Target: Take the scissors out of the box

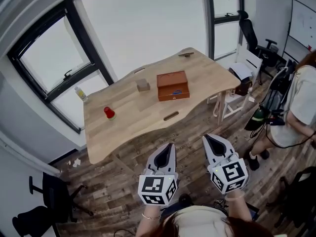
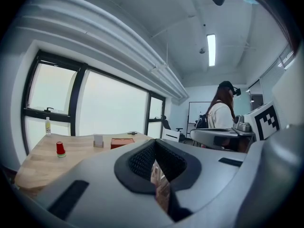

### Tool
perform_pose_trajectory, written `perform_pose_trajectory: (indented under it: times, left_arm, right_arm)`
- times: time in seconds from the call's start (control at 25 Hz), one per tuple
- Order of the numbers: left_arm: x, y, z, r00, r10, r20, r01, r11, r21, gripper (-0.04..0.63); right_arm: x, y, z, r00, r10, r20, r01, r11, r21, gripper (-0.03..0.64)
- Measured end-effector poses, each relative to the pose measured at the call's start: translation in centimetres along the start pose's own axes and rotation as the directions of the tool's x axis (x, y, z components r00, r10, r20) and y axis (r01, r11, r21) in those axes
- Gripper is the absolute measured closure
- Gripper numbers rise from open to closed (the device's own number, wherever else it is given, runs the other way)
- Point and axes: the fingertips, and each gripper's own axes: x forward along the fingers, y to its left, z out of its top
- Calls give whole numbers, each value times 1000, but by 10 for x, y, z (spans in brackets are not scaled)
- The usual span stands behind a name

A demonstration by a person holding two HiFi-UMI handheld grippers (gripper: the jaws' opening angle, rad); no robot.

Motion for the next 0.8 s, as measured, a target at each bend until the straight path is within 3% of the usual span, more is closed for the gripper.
perform_pose_trajectory:
  times: [0.32, 0.8]
  left_arm:
    - [5, 28, -9, 998, -61, -28, 61, 998, -1, 577]
    - [25, 45, -18, 994, -93, -50, 91, 995, -28, 577]
  right_arm:
    - [30, 12, 0, 999, -50, -6, 50, 999, -15, 591]
    - [58, 14, -8, 998, -67, -13, 66, 995, -81, 589]
